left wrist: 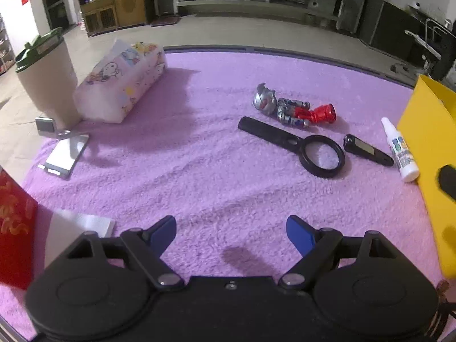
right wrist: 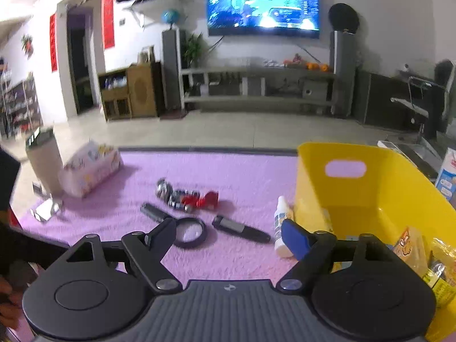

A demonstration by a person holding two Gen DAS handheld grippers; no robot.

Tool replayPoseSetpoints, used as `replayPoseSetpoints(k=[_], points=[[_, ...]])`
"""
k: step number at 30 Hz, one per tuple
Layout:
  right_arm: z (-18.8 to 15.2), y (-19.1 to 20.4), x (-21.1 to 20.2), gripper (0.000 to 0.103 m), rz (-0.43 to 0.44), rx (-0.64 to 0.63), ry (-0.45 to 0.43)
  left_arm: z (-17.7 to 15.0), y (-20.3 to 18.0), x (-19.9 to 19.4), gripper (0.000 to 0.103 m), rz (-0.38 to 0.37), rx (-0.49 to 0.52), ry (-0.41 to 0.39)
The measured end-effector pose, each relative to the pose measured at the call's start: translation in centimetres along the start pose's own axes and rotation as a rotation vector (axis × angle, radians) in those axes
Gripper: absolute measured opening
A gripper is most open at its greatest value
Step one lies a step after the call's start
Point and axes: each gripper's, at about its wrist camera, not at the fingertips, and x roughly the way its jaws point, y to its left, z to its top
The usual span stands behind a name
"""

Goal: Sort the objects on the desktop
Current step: 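Move the right tool to the white spray bottle and grasp it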

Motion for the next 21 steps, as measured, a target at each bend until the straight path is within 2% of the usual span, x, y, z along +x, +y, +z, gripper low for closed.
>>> replayPoseSetpoints(k=[1, 2, 3, 5, 10, 13, 19, 21], points=[[-0.2, 0.4, 0.3, 0.078, -0.010, -0.027, 0.009, -0.1, 0.1, 0.1, 0.084, -0.006, 0.002, 0.004], [-0.4, 0.9, 0.8, 0.072, -0.026, -0.058, 0.022, -0.2, 0.2, 0.1, 0.084, -0.016, -0.001, 0.007], [-0.5, 1.3, 1.2, 0.057, -0.048, -0.083, 0.034, -0.2, 0.3, 0.1, 0.084, -0.020, -0.007, 0.013], [-0.5, 2.2, 2.7, 0.035, -0.117, -0.139, 0.080, -0.1, 0.6, 0.3, 0.084, -0.022, -0.023, 0.019], [-0.2, 3.7, 8.4, 0.033, -0.331, -0.277, 0.179, 0.3, 1.2, 0.1, 0.084, -0.006, -0.056, -0.001], [-0.3, 3.6, 11.3, 0.033, -0.431, -0.292, 0.237, 0.4, 1.6, 0.0, 0.084, 0.004, -0.061, -0.014], [-0.3, 3.7, 13.8, 0.036, -0.536, -0.340, 0.292, 0.7, 2.0, 0.0, 0.084, 0.001, -0.084, -0.019], [-0.7, 3.7, 14.9, 0.035, -0.557, -0.367, 0.335, 0.7, 2.0, 0.0, 0.084, 0.008, -0.087, -0.022]])
